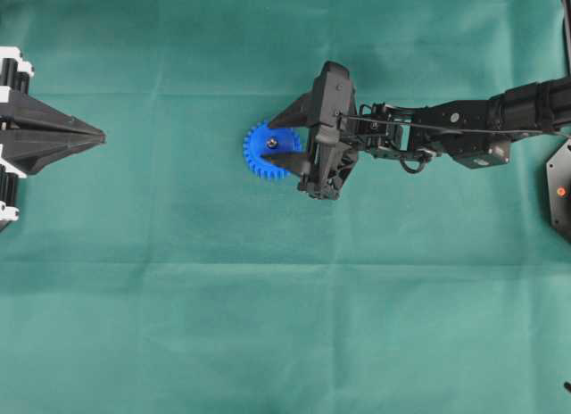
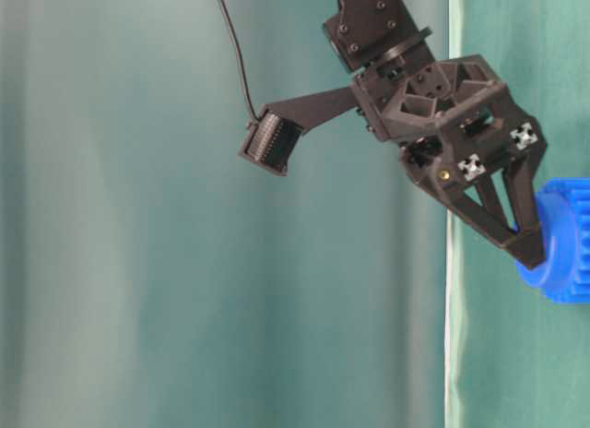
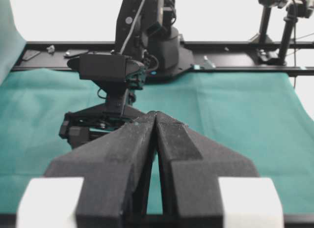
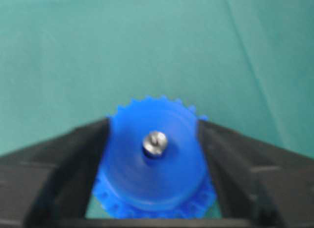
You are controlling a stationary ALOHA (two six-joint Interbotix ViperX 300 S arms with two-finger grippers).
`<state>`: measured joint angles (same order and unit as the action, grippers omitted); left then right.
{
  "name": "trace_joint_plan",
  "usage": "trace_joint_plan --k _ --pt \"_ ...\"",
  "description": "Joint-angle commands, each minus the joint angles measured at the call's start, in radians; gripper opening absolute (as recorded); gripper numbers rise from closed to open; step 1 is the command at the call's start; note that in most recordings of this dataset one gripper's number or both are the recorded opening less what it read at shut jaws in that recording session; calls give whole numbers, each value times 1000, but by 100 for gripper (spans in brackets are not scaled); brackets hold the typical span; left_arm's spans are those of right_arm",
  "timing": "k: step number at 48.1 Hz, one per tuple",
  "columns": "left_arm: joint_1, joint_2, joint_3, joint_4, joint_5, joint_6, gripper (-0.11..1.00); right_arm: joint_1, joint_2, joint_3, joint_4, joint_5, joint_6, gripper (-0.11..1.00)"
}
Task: Insert the shaft placed at a random location into the center hole of the medium gear at another random location.
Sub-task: 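Lower the shaft into the gear's center hole and release it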
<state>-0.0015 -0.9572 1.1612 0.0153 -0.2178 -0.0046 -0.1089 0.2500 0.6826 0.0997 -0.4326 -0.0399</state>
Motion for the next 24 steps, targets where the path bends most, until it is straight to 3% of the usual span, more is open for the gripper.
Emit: trace_joint_plan --k 1,9,24 --pt "-2 8 -12 2 -6 2 0 5 -38 -20 5 8 9 86" --pt "-2 8 -14 2 -6 2 0 6 -81 -11 5 28 8 81" --pt "-2 8 -14 2 -6 2 0 6 -215 8 0 110 3 80"
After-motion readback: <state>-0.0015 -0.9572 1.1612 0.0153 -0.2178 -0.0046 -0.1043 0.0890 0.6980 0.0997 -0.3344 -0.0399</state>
